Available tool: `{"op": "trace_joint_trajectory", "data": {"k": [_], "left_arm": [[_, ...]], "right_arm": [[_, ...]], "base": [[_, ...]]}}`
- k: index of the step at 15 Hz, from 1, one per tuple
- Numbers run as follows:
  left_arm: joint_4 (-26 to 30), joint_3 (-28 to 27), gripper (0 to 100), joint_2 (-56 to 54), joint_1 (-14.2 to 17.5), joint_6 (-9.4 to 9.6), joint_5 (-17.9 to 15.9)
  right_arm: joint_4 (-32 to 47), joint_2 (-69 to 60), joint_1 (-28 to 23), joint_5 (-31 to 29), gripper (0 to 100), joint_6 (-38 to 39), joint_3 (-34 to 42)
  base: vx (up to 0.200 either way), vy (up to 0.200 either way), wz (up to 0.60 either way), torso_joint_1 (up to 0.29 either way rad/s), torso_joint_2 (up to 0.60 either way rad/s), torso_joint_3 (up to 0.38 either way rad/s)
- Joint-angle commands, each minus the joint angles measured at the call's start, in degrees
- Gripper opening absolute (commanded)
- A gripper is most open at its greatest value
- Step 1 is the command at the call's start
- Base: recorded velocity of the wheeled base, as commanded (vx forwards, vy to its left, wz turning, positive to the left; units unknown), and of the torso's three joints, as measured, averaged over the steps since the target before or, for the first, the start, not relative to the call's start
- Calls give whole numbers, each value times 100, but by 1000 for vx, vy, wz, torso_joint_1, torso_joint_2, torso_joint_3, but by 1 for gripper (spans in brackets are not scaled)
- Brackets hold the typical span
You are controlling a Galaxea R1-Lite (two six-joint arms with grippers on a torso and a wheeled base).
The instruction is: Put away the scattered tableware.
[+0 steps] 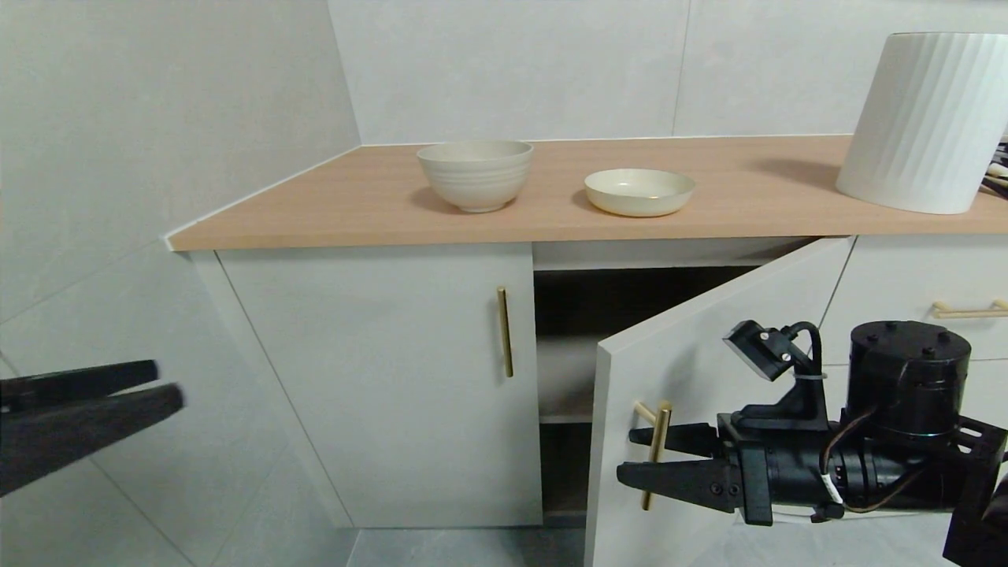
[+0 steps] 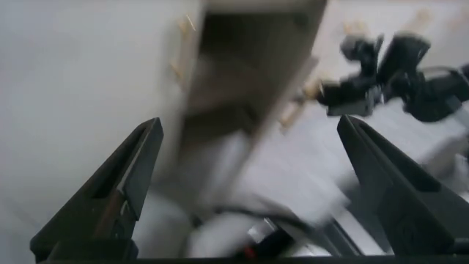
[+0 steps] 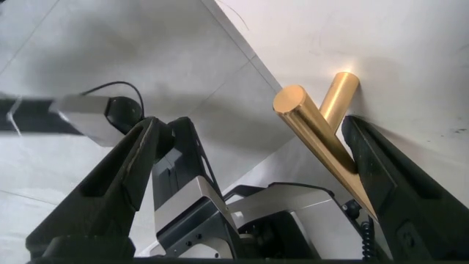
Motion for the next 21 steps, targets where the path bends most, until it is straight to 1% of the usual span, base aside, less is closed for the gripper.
{"op": "trace_joint_trajectory", "data": {"k": [1,2,3,4,5,7,8,9,10,11,12,13,14,15,16,17,18,21], "left_arm": [[-592,-5,100,1957,-733,-208,-142],[-689,22,100,2054,-760,-208,-142],[-1497,250,100,2652,-1023,-199,-133],[-2139,444,100,3074,-1182,-199,-124],[-2921,654,100,3583,-1313,-199,-115],[-3888,830,100,4234,-1419,-208,-115],[-4028,865,100,4348,-1445,-208,-115],[-4626,1006,100,4770,-1489,-217,-107],[-4978,1015,100,5104,-1498,-217,-98],[-5259,1015,100,5350,-1516,-217,-1],[-5734,1006,100,5658,-1524,-252,280],[-6041,1006,100,5807,-1595,-270,482],[-6314,1006,100,5948,-1700,-322,658],[-6577,1015,100,6044,-1885,-419,887],[-6771,997,100,6150,-2025,-463,1062],[-6946,971,100,6264,-2140,-463,1159],[-7061,944,0,6334,-2227,-463,1194],[-7272,874,0,6431,-2359,-454,1194]], "right_arm": [[-9,92,13,-9,100,1,-17],[-9,101,13,-9,100,-8,-17],[-26,128,66,-9,100,-8,-17],[-105,154,74,-9,100,1,-9],[-193,207,101,-9,100,1,0],[-237,233,101,-9,100,10,9],[-237,242,101,-9,100,10,9],[-237,259,101,-9,100,10,-9],[-246,330,101,-9,100,19,-26],[-255,391,101,-9,100,10,-44],[-360,497,110,-9,100,10,-53],[-492,550,110,-9,100,19,-44],[-598,567,110,-9,100,19,-26],[-615,567,118,-9,100,19,-17],[-615,567,136,-9,100,19,-17],[-615,567,136,-9,100,19,-9],[-615,567,145,-9,100,19,-9],[-615,593,145,-9,100,19,-9]], "base": [[0,0,0,0,0,0],[0,0,0,0,0,0],[0,0,0,0,0,0],[0,0,0,0,0,0],[0,0,0,0,0,0],[0,0,0,0,0,0],[0,0,0,0,0,0],[0,0,0,0,0,0],[0,0,0,0,0,0],[0,0,0,0,0,0],[0,0,0,0,0,0],[0,0,0,0,0,0],[0,0,0,0,0,0],[0,0,0,0,0,0],[0,0,0,0,0,0],[0,0,0,0,0,0],[0,0,0,0,0,0],[0,0,0,0,0,0]]}}
